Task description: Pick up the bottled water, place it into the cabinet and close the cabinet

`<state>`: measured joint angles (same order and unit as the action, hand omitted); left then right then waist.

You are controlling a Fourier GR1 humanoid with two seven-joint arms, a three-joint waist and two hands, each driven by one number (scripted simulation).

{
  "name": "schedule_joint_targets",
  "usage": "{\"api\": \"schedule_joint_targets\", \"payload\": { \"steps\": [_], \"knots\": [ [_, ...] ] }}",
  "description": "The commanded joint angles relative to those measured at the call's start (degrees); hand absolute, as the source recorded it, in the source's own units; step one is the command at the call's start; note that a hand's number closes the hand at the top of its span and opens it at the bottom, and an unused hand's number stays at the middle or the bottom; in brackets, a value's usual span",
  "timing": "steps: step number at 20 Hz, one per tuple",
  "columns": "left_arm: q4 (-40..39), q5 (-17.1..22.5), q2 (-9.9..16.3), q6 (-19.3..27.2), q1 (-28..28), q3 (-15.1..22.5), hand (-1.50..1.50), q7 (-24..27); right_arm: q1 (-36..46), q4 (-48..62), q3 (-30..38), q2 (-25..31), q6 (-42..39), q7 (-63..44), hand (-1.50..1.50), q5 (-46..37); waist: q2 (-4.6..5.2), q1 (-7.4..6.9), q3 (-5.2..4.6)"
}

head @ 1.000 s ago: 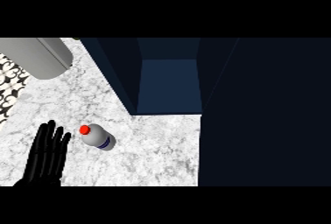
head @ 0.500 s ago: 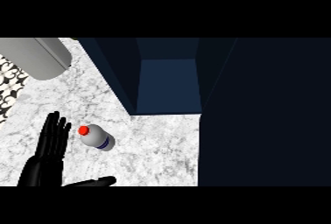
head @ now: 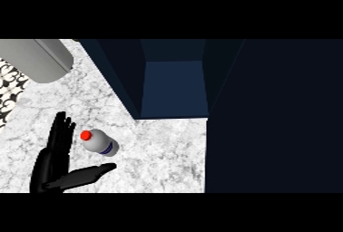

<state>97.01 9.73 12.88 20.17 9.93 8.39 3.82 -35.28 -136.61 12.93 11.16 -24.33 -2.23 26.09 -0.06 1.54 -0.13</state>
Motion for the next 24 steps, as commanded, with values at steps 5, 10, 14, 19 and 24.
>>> {"api": "schedule_joint_targets", "payload": {
  "steps": [5,10,14,19,24],
  "knots": [
    [-15.9,4.3,-0.8,-6.3,-3.8,-4.9,-1.5,7.4,-5.1,-10.7,1.0,0.0,-0.1,-2.8,-1.5,12.5,0.05,0.17,-0.04],
    [-26.7,1.5,-5.3,-3.8,-8.0,-5.0,-1.5,14.1,-7.7,-10.9,0.6,-0.4,-1.2,-1.7,-1.5,12.3,0.06,0.37,-0.03],
    [-33.9,4.6,-4.7,-8.9,-8.3,-8.8,-1.5,20.9,-7.0,-9.1,1.5,-0.1,-1.5,0.3,-1.5,11.7,0.14,-0.29,-0.05],
    [-39.6,6.9,-7.1,-12.7,-10.6,-10.0,-1.5,25.2,-10.0,-12.3,1.1,-0.1,-0.2,-0.8,-1.5,12.6,0.1,-0.24,-0.06],
    [-46.5,8.2,-7.3,-21.6,-12.2,-10.2,-1.5,31.6,-11.8,-9.8,3.4,1.6,-3.1,2.0,-1.5,14.4,0.08,-0.09,-0.05]
  ]
}}
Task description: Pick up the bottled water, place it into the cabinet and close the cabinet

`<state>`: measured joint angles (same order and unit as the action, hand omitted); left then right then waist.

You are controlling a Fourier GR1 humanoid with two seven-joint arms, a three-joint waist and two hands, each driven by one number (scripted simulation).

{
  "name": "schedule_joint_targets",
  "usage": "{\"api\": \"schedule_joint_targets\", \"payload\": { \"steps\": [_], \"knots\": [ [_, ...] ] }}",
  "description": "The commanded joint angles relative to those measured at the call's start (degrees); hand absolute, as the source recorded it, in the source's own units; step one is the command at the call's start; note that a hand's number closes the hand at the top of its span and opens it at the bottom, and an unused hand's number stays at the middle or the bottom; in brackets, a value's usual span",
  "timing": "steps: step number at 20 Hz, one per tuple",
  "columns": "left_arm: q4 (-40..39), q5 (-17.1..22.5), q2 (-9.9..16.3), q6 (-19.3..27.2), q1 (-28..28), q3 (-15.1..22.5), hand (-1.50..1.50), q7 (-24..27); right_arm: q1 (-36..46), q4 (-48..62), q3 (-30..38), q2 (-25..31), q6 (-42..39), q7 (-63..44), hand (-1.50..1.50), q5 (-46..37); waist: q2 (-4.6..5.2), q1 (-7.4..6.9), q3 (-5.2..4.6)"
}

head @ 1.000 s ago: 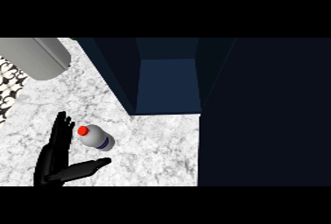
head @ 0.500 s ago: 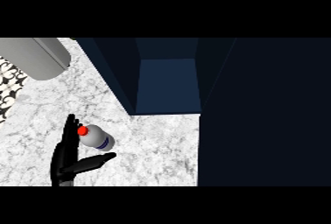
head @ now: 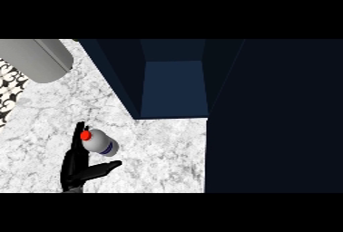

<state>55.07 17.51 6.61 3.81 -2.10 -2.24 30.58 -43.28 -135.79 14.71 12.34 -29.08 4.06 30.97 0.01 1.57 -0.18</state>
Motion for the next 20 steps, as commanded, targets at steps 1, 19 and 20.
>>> {"api": "schedule_joint_targets", "payload": {
  "steps": [1,19,20],
  "knots": [
    [-6.1,0.7,-2.1,-4.0,-2.8,-0.3,-1.5,4.9,-4.4,-9.5,0.2,-1.1,0.0,-2.3,-1.5,8.3,-0.03,0.04,0.03],
    [-13.1,4.9,-2.1,-14.0,-9.3,-4.8,1.5,13.5,-4.6,-10.2,5.6,3.1,2.1,-1.3,-1.5,10.9,-0.1,-0.84,0.1],
    [-10.5,3.6,-3.4,-13.1,-6.9,-3.1,1.5,14.6,-6.2,-10.5,3.5,1.1,1.6,-1.6,-1.5,8.7,-0.19,-0.97,0.14]
  ]
}}
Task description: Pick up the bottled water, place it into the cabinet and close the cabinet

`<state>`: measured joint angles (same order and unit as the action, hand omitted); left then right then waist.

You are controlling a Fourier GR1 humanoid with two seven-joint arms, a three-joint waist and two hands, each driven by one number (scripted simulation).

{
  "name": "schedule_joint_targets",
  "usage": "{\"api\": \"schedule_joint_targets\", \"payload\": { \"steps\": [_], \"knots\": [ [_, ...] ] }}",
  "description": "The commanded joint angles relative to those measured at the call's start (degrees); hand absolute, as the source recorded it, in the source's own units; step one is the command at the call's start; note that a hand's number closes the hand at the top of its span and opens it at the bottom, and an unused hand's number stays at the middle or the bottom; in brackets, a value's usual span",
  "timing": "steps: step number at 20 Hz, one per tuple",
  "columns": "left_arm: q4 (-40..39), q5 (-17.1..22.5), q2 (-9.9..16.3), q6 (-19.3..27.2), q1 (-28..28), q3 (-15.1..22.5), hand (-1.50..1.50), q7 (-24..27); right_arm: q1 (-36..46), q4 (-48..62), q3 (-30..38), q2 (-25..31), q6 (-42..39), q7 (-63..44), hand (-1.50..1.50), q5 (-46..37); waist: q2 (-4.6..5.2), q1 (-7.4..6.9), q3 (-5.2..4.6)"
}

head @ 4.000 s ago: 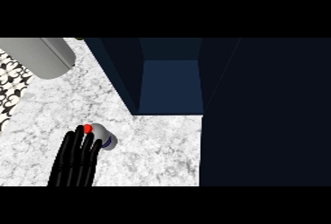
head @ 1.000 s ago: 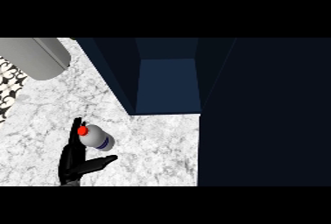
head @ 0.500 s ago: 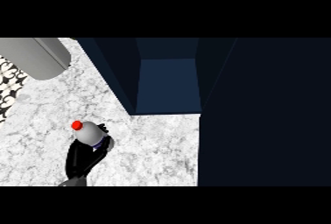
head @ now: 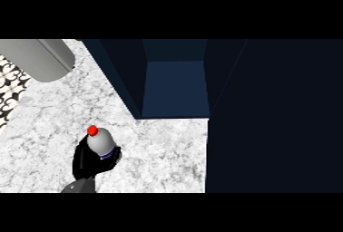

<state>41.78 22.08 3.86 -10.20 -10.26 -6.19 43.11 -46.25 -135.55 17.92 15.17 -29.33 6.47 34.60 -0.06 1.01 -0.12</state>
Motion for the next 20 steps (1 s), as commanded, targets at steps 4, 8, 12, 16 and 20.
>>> {"api": "schedule_joint_targets", "payload": {
  "steps": [4,8,12,16,20],
  "knots": [
    [-1.7,0.0,5.3,-5.3,-0.6,-1.4,1.5,2.0,-2.6,-11.3,3.5,0.4,2.6,-3.6,-1.5,8.6,0.06,-0.08,0.0],
    [-0.4,-0.2,9.5,-10.5,2.1,-1.4,1.5,3.2,-7.7,-12.1,2.0,-1.1,-0.6,-2.0,-1.5,8.1,-0.23,0.01,0.05],
    [4.3,0.0,8.8,-9.0,1.6,0.2,1.5,-2.8,-4.4,-11.8,2.3,-0.6,2.4,-3.1,-1.5,7.5,-0.15,-0.8,0.09],
    [11.3,-2.2,5.2,-3.4,1.4,3.7,1.5,-6.7,-3.9,-11.0,1.1,-1.0,3.0,-3.3,-1.5,5.8,-0.25,-0.88,0.13],
    [17.2,-1.3,3.8,-0.9,-0.5,5.0,1.5,-13.7,-3.7,-9.2,2.4,0.5,1.2,-1.8,-1.5,7.6,-0.28,-0.69,0.14]
  ]
}}
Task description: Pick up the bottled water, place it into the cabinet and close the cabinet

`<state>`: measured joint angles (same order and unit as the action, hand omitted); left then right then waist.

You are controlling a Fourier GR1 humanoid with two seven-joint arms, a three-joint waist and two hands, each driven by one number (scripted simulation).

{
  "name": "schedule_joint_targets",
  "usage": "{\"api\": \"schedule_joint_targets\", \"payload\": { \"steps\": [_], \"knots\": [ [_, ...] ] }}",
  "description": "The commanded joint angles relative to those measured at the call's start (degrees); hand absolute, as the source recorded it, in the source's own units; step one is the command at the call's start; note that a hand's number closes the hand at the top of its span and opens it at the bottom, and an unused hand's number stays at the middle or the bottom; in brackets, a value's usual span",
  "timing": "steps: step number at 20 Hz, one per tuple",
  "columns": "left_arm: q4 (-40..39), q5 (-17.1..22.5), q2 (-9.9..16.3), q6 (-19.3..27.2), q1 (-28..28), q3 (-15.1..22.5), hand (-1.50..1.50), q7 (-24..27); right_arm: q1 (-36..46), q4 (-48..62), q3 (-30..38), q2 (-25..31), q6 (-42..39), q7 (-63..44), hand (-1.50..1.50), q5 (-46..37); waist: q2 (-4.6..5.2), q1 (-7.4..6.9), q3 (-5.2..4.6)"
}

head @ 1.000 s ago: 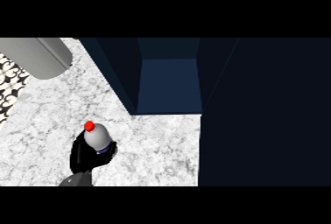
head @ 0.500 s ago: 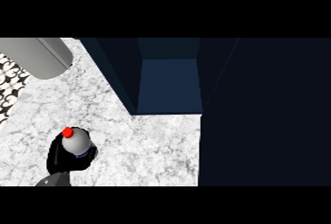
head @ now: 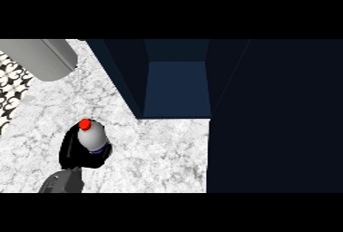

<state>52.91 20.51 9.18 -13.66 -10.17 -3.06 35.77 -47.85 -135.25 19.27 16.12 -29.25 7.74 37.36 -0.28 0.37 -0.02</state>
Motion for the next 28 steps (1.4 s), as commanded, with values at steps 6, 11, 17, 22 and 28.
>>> {"api": "schedule_joint_targets", "payload": {
  "steps": [6,11,17,22,28],
  "knots": [
    [15.8,-2.9,-6.8,12.2,-2.6,6.4,1.5,-13.8,-2.9,-9.8,-0.1,-1.6,0.9,-2.3,-1.5,2.9,-0.01,0.09,0.02],
    [15.8,-3.5,-9.1,24.6,-9.2,12.2,1.5,-16.0,-2.8,-8.0,1.0,-1.3,-0.1,-1.0,-1.5,4.3,0.09,1.16,-0.02],
    [20.4,-2.8,-9.2,34.8,-11.6,20.0,1.5,-19.4,-1.0,-10.3,1.5,0.6,3.6,-4.4,-1.5,7.4,0.18,0.58,-0.05],
    [13.6,-3.6,-9.2,44.7,-17.9,24.4,1.5,-20.4,0.4,-8.5,0.0,-0.1,2.3,-3.2,-1.5,4.6,0.29,1.09,-0.03],
    [1.7,-4.7,-9.2,42.4,-24.7,19.9,1.5,-21.9,-1.5,-9.5,3.7,3.1,2.5,-4.7,-1.5,12.5,0.46,1.26,-0.08]
  ]
}}
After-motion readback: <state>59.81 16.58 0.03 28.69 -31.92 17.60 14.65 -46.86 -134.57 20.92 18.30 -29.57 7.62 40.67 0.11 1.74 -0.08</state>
